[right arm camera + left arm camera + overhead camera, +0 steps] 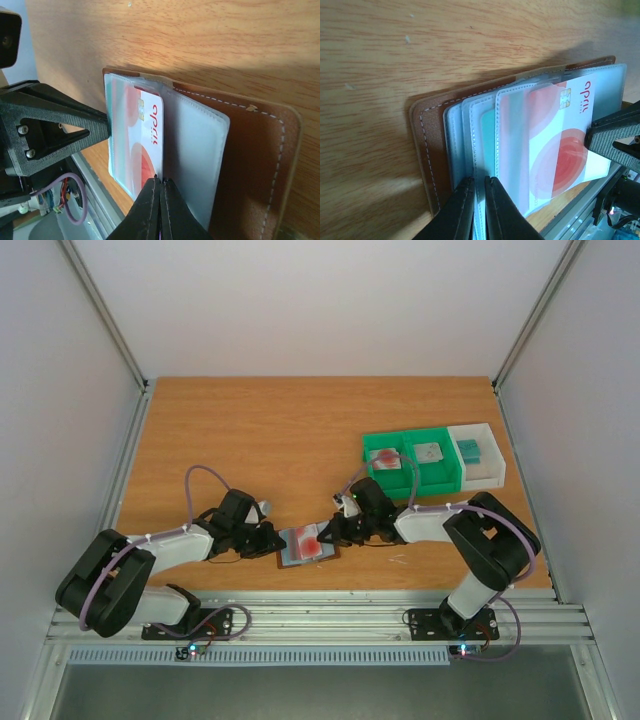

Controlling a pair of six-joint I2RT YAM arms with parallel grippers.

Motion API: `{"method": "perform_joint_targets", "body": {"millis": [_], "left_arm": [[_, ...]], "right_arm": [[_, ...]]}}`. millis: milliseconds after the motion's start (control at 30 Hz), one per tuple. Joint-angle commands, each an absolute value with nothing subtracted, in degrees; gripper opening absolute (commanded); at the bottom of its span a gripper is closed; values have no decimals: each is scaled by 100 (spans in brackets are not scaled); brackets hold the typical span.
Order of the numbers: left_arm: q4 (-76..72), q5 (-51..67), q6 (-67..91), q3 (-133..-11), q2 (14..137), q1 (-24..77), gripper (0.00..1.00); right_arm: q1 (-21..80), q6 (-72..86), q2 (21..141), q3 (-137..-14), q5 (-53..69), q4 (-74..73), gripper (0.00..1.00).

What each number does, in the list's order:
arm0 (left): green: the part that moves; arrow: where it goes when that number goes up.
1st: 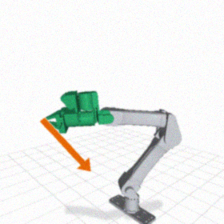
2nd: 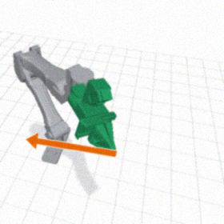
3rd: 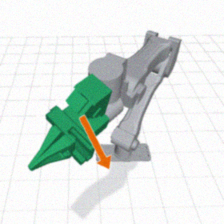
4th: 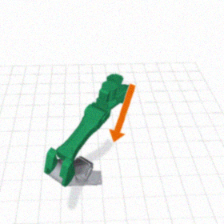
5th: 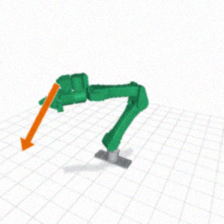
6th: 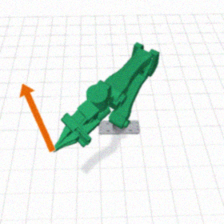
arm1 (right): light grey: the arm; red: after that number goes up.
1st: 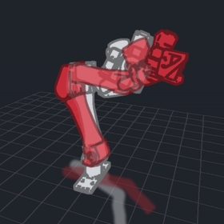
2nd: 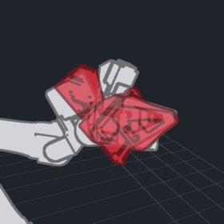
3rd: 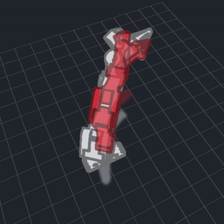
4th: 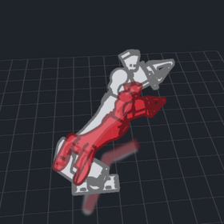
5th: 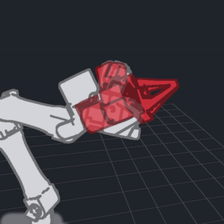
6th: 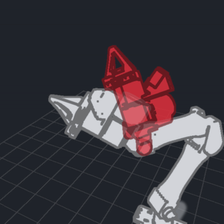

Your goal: Take the credit cards out of the card holder

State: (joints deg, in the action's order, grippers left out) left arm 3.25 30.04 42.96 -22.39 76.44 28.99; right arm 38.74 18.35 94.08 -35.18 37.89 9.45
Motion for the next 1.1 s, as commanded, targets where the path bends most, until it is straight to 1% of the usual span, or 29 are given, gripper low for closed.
{"method": "perform_joint_targets", "body": {"millis": [0,33,100,233,367,433,533,633,833,1000,1067], "left_arm": [[702,2540,4187,-2129,7722,2918,10],[695,2546,4198,-2121,7724,2918,10],[665,2566,4213,-2110,7734,2918,10],[624,2567,4256,-2079,7687,2918,10],[605,2584,4288,-2082,7680,2917,10],[589,2592,4297,-2083,7690,2918,10],[580,2602,4302,-2074,7695,2918,10],[609,2618,4298,-2087,7671,2918,10],[672,2624,4263,-2167,7666,2918,10],[795,2655,4227,-2261,7636,2916,10],[879,2735,4218,-2331,7565,2918,13]], "right_arm": [[3839,1809,9613,-3541,3974,1095,8],[3839,1825,9714,-3562,4004,1137,11],[3841,1872,9827,-3572,4073,1254,14],[3834,1931,9973,-3568,4096,1400,16],[3841,1963,10060,-3577,4152,1494,16],[3841,1984,10065,-3577,4181,1523,13],[3839,1973,9960,-3554,4136,1482,2],[3838,1856,9627,-3531,3968,1190,1],[3833,1281,9044,-3805,3473,-90,1],[3773,1057,8654,-3959,3293,-703,1],[3779,911,8460,-4082,3271,-995,1]]}}
